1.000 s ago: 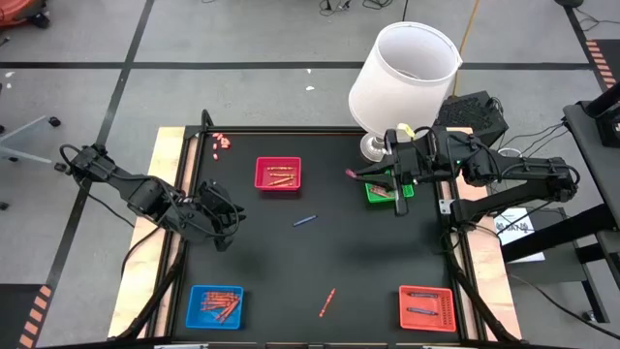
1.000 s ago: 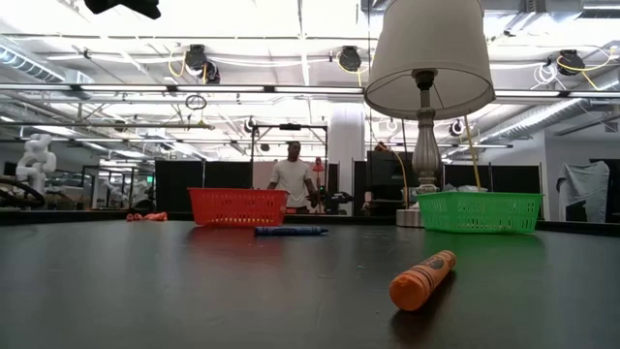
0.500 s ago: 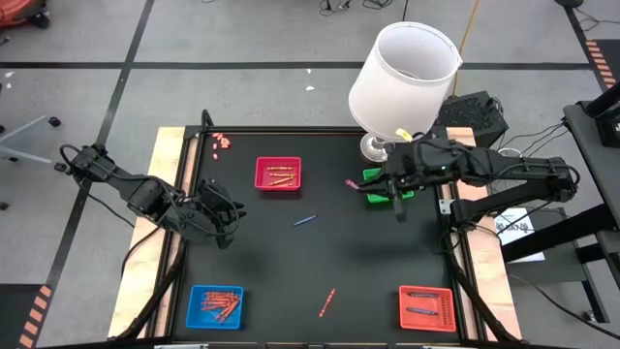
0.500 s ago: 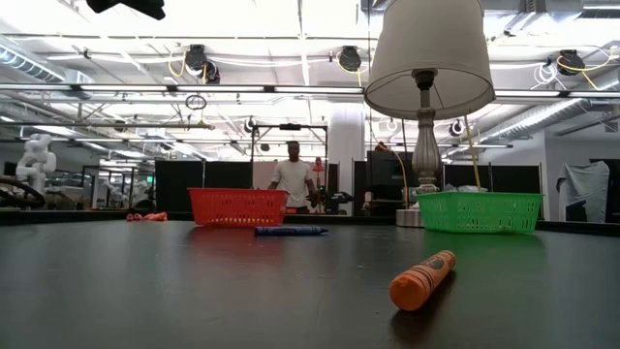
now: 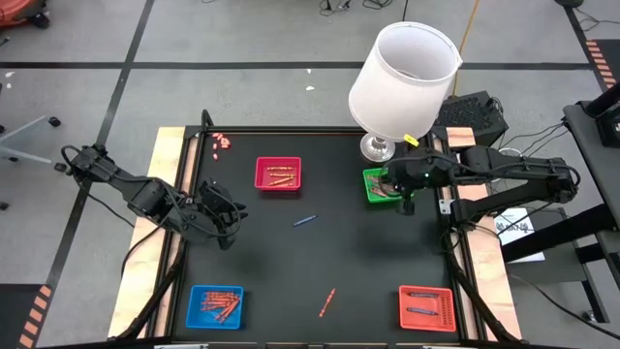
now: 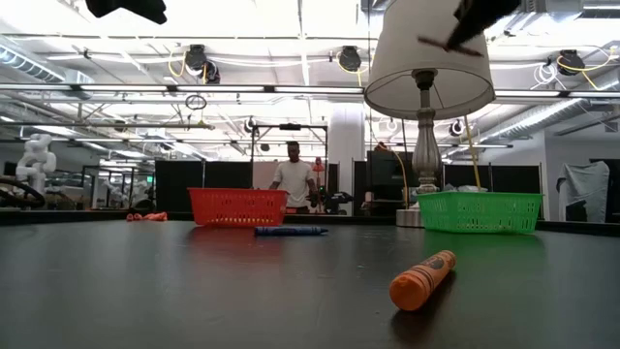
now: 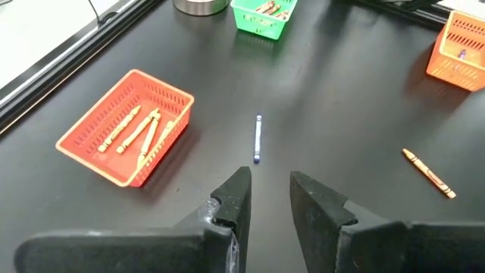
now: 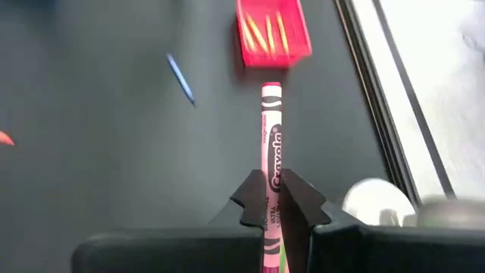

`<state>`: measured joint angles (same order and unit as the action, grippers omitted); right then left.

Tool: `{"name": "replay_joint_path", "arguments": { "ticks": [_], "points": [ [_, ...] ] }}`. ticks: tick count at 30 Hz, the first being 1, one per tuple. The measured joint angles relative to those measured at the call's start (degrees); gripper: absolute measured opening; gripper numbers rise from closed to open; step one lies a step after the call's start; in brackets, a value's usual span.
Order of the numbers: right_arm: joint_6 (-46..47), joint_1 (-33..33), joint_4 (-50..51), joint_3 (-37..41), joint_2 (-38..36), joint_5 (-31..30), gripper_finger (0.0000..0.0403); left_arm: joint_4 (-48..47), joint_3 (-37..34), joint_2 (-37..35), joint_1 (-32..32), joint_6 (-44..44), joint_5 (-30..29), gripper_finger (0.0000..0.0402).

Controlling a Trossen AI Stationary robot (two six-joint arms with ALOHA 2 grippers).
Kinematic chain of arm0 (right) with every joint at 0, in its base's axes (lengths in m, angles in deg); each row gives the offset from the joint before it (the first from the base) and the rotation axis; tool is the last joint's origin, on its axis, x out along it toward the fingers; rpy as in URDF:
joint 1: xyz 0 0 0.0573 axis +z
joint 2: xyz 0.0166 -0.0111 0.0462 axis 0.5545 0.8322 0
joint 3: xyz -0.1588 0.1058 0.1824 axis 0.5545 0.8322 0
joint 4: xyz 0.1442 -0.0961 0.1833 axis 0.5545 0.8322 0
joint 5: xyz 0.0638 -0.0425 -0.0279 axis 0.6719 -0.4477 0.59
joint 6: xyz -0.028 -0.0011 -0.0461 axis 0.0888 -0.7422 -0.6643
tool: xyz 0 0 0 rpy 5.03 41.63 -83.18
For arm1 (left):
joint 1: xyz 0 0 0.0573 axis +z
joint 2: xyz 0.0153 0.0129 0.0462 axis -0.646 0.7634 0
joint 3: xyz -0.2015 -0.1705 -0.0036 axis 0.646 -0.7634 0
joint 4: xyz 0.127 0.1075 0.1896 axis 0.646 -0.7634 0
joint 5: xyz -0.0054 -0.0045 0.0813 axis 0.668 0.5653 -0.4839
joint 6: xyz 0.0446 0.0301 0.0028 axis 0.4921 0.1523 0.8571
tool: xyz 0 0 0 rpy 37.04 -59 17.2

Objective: Sort crayons
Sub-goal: Put the red crayon into the green basket

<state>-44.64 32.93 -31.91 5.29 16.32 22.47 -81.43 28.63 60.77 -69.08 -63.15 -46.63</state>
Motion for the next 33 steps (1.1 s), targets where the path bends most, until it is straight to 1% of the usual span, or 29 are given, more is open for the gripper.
{"name": "replay_joint_path", "arguments": {
  "ticks": [3,7,11,20,27,33],
  "points": [
    [-1.46,-2.02,3.81,0.3,0.01,0.14,0.0002,0.88,-0.2,0.02,0.0,0.0,-0.06,0.009],
    [-3.6,-5.03,3.77,5.11,-0.72,0.36,0.0002,0.9,-0.2,0.0,0.0,0.03,-0.43,0.009],
    [-3.92,-8.29,0.98,11.76,-1.01,0.35,0.0002,0.9,-0.2,0.0,0.0,0.03,-1.16,0.009],
    [-3.92,-13.32,-10.4,24.25,-0.97,0.37,0.0002,0.86,-0.22,0.0,0.0,0.03,-1.75,0.009],
    [-3.92,-16.02,-11.6,28.72,-0.71,0.28,0.0002,0.83,-0.24,0.0,0.0,0.03,-1.8,0.009],
    [-3.92,-17.41,-16.7,32.8,-0.41,0.23,0.0002,0.83,-0.24,0.0,0.2,0.14,-3.63,0.009]
  ]
}}
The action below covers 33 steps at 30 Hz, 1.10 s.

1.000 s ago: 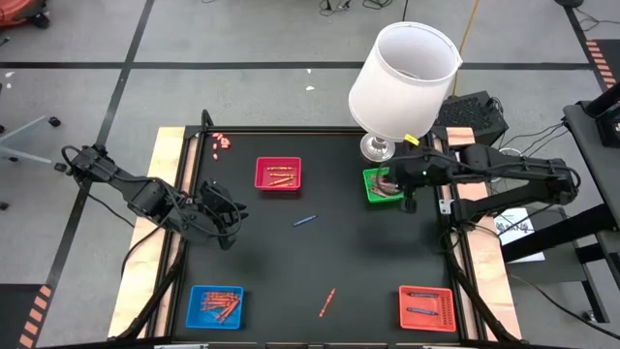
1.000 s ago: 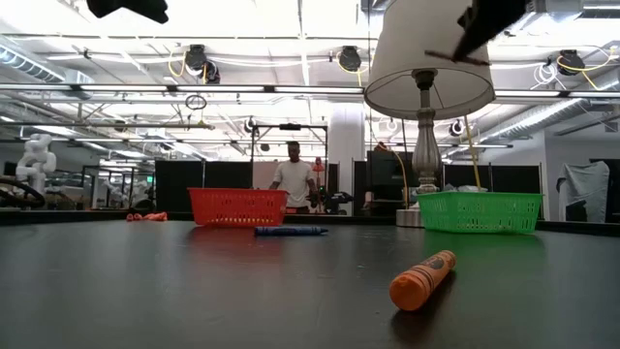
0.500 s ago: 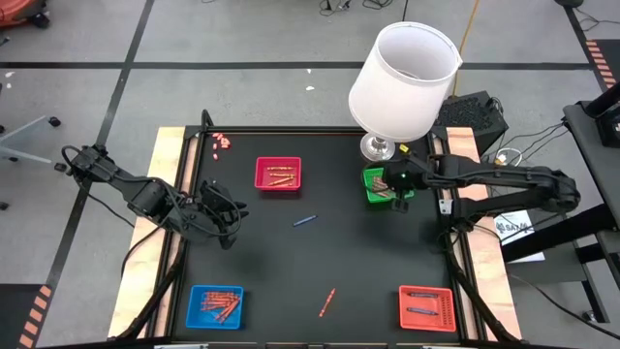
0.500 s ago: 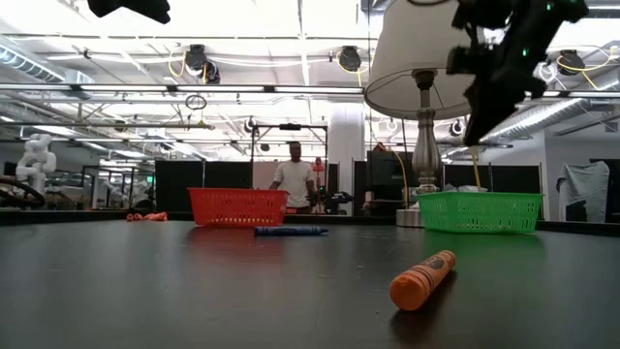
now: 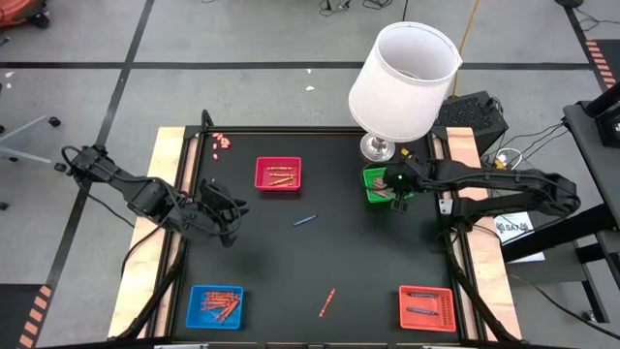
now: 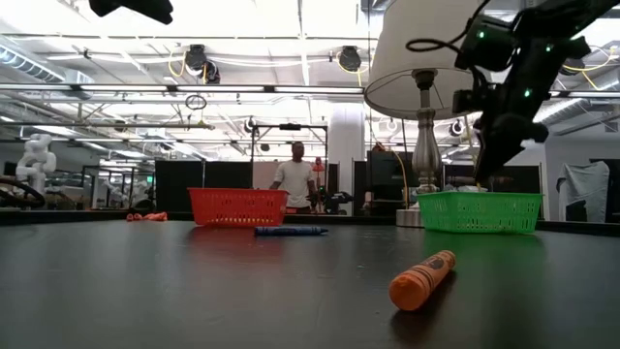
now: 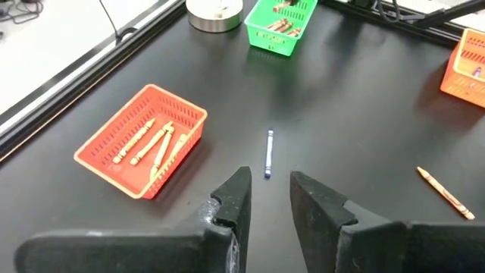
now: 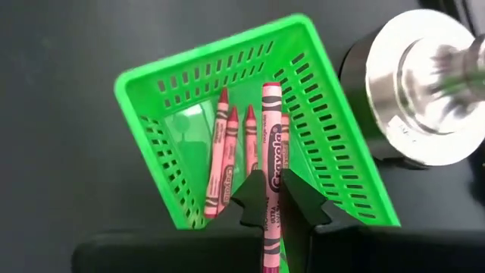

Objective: Sort crayons
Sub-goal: Put the red crayon into the green basket, then put the blue crayon into the orange basket

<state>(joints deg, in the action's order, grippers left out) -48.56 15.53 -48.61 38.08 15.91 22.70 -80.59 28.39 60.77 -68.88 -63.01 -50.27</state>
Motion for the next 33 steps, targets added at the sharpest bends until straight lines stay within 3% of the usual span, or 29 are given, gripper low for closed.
{"name": "replay_joint_path", "arguments": {
  "ticks": [5,14,22,24,30,33],
  "points": [
    [-0.02,-0.68,-2.01,1.43,2.11,-0.03,0.001,0.02,0.0,0.0,1.6,-0.02,0.01,0.009],
    [-0.98,-0.65,-3.76,1.26,4.5,-0.03,0.0076,1.65,0.0,0.0,5.58,-0.05,3.52,0.009],
    [2.53,-0.53,3.99,-6.91,4.51,0.22,0.0115,4.6,0.0,2.67,9.74,5.26,7.52,0.009],
    [5.13,-0.52,6.29,-10.31,4.5,3.04,0.012,6.25,0.0,4.19,11.01,8.08,8.85,0.009],
    [11.71,-0.41,7.17,-17.56,4.47,20.6,0.0125,12.29,0.0,10.4,15.86,13.7,11.71,0.009],
    [15.48,0.86,7.3,-19.32,4.4,22.73,0.0122,15.52,0.0,14.0,18.12,14.85,13.69,0.0095]
  ]
}}
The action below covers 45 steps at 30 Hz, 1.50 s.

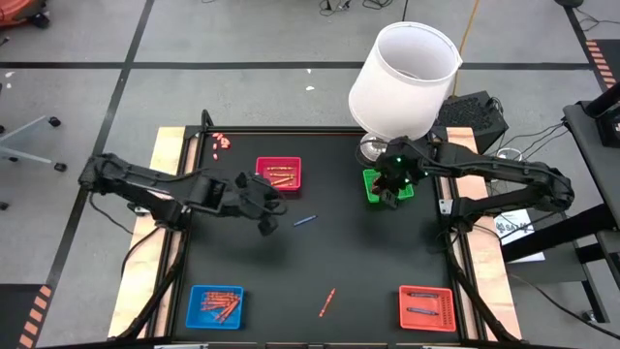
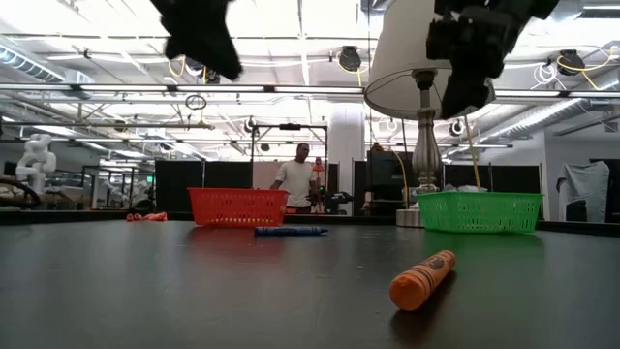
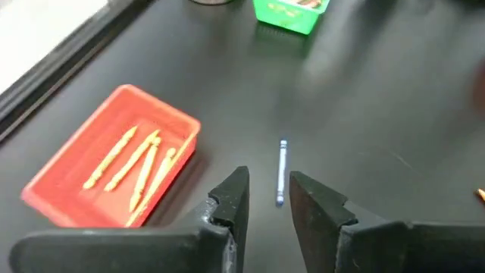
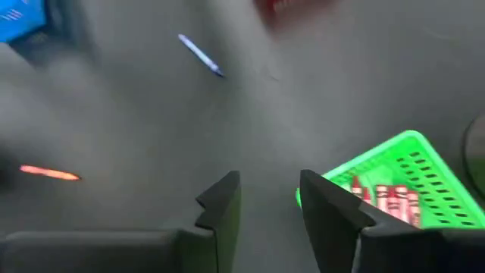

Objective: Sort crayons
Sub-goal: Put the blue crayon into the orange basket

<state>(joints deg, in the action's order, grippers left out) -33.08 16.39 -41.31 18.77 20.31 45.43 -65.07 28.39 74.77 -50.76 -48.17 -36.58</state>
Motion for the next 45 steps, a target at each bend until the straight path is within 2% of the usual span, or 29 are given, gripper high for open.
{"name": "replay_joint_path", "arguments": {
  "ticks": [6,17,21,26,37,45],
  "points": [
    [6.17,5.06,-0.03,-0.8,-2.65,-0.47,0.0119,8.32,0.0,6.9,1.79,6.15,4.19,0.0121],
    [15.25,16.43,1.11,-0.8,-12.02,-7.57,0.0118,15.95,0.0,17.46,3.32,11.02,8.53,0.0193],
    [17.47,19.71,3.69,-0.8,-14.02,-13.27,0.0118,18.1,0.0,20.4,3.33,12.6,10.16,0.0195],
    [17.68,22.63,4.28,-0.8,-14.78,-15.28,0.0118,19.66,0.0,22.4,3.4,14.09,12.92,0.0195],
    [14.83,24.71,5.11,-0.8,-15.01,-15.34,0.0118,19.19,0.0,31.35,4.62,13.48,13.29,0.0195],
    [12.87,24.69,6.58,-0.8,-15.26,-15.18,0.0118,20.11,0.0,33.6,6.65,12.51,13.27,0.019]
  ]
}}
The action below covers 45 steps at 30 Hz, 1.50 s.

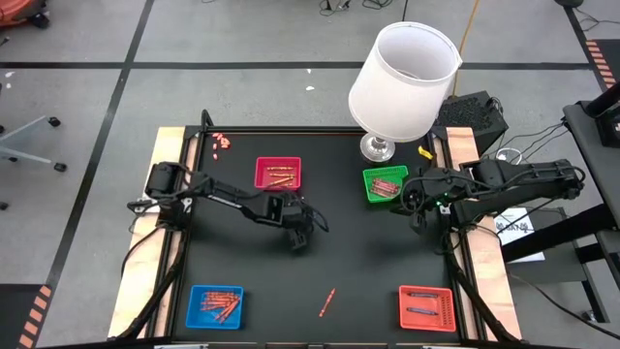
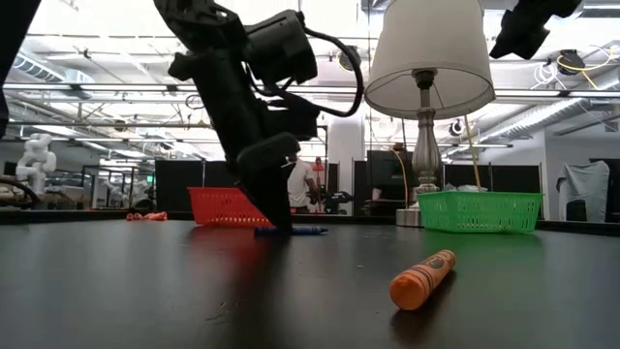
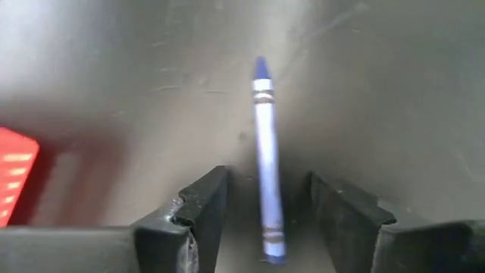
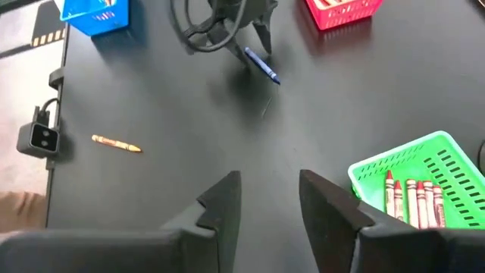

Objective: Sort crayons
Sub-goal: Put the blue crayon into the orange basket

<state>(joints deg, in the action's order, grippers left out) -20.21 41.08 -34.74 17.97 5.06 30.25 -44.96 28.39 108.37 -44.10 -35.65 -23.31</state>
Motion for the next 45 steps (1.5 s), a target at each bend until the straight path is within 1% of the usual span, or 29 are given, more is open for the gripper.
{"name": "replay_joint_path", "arguments": {
  "ticks": [4,8,14,18,28,30,37,45],
  "points": [
    [-1.17,0.0,0.19,0.0,0.0,0.04,0.0118,0.1,0.0,0.03,1.48,-2.19,0.07,0.0162],
    [-2.01,0.0,0.22,0.0,0.0,0.02,0.0118,0.54,0.0,0.11,2.59,-1.69,3.27,0.0132],
    [-3.44,0.0,0.22,0.0,0.0,0.0,0.0118,0.94,0.28,2.1,3.04,-0.51,6.86,0.0106],
    [-3.02,0.0,0.21,0.0,0.0,0.0,0.0118,1.01,0.26,2.32,2.7,-0.5,6.45,0.0086],
    [-3.4,0.0,0.2,0.0,0.0,-0.02,0.0118,1.95,0.48,2.45,2.65,-0.45,6.25,0.0016],
    [-3.28,0.0,0.2,0.0,0.0,-0.02,0.0118,1.78,0.7,2.5,2.63,-0.34,6.07,0.001],
    [-3.11,0.0,-0.69,0.0,0.0,0.09,0.0118,1.36,2.19,1.96,2.67,1.5,5.38,0.0007],
    [-1.47,0.0,-0.7,0.0,0.0,0.13,0.0118,1.71,2.43,-3.3,2.72,1.04,4.14,0.0005]
  ]
}}
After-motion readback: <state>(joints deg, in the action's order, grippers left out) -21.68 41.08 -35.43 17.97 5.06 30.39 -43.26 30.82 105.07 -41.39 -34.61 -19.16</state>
